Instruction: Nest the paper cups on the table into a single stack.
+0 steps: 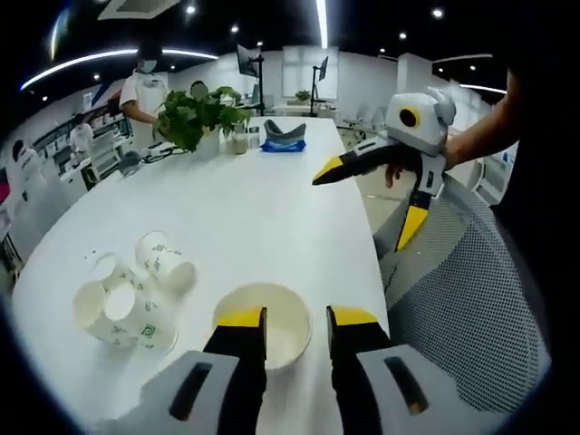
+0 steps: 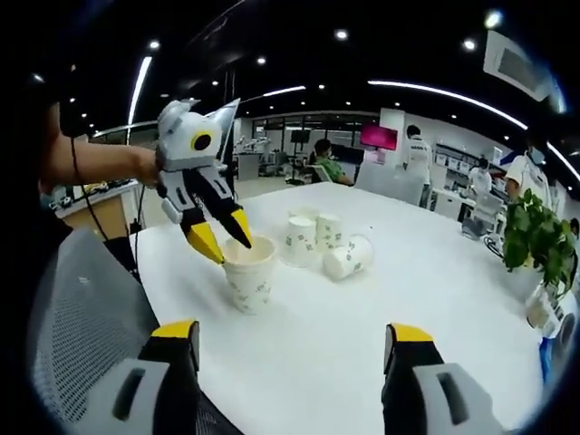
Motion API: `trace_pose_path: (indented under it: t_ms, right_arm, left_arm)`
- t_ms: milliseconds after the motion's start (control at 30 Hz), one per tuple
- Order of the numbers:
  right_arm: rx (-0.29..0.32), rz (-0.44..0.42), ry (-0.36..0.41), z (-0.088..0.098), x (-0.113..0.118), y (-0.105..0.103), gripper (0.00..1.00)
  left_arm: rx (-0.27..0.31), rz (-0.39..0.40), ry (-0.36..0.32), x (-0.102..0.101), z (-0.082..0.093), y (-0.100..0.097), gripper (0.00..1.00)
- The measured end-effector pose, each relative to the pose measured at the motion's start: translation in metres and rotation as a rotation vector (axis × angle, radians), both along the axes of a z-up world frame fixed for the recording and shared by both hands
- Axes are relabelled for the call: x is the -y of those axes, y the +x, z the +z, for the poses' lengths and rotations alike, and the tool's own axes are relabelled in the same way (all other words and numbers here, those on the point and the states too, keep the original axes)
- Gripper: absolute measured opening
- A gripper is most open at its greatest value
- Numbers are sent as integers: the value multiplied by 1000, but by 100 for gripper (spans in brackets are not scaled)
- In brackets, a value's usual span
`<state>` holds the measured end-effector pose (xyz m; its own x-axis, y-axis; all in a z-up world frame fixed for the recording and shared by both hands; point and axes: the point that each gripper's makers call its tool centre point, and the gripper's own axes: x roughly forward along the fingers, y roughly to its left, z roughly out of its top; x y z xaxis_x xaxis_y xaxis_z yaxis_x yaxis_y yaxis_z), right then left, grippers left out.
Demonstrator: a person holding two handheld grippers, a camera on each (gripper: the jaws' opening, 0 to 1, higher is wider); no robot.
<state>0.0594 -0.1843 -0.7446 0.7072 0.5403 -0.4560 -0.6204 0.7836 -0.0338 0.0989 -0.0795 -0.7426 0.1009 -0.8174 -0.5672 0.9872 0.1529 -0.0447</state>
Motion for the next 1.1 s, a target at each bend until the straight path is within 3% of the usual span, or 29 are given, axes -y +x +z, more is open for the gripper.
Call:
trace_pose_path:
  t_ms: [500, 900, 1100]
  right_arm:
    - [-18, -40, 42, 17, 8, 38, 81]
    - [-47, -68, 26, 11, -5, 85, 75]
    - [-91, -106, 38, -4, -6, 112, 73]
  left_arm:
    - [7, 180, -131, -19, 23, 11, 51]
    - [62, 296, -188, -37, 44, 20, 70]
    - [95, 336, -215, -42, 53, 23, 79]
